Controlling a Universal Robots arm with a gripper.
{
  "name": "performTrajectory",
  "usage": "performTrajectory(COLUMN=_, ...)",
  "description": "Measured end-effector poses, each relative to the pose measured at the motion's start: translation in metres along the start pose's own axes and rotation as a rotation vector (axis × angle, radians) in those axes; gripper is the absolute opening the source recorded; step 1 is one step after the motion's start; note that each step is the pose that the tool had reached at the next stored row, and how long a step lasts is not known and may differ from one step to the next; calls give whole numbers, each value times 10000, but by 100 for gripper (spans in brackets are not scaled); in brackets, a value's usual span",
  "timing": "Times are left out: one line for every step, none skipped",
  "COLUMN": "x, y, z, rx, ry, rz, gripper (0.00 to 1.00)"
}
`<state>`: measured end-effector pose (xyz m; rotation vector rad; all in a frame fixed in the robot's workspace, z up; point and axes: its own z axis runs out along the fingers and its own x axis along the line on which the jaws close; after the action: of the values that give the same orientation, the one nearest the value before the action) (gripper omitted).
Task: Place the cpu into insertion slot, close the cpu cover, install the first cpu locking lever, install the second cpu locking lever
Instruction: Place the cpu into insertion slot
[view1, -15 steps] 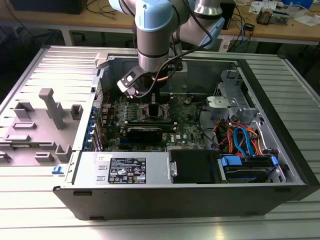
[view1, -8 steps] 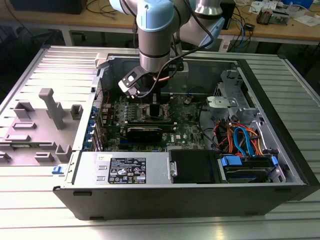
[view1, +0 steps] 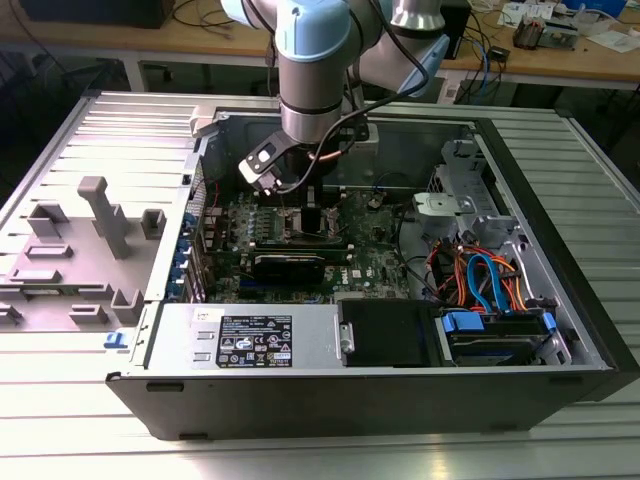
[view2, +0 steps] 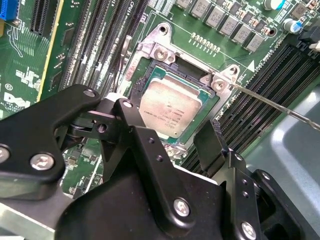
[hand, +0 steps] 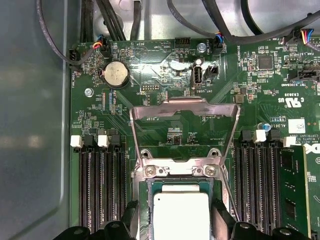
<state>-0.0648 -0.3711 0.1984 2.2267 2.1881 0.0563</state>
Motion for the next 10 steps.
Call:
performTrajectory(x=0, y=0, z=0, rx=1, ry=-2, rz=0, gripper=69)
performTrajectory(x=0, y=0, z=0, rx=0, ry=-6, rz=-1, gripper=69)
performTrajectory(x=1, y=1, z=0, rx=-2, ry=-25, rz=-3, gripper=69)
performTrajectory(x=0, y=1, z=-1, rx=-1, ry=-44, rz=-4, gripper=69)
performTrajectory(x=0, y=1, z=-5, rx=-1, ry=-76, rz=-4, gripper=69)
performTrajectory(x=0, y=1, z=-8, rx=0, ry=-87, rz=-4, gripper=69)
performTrajectory(x=0, y=1, z=-15, rx=0, ry=-92, rz=-5, gripper=69)
performTrajectory(x=1, y=2, z=-31, rx=-2, ry=-95, rz=-5, gripper=69)
performTrajectory(x=1, y=2, z=-48, rx=-1, ry=-96, rz=-4, gripper=69)
performTrajectory(x=1, y=3, z=-62, rx=-1, ry=-98, rz=-5, gripper=69)
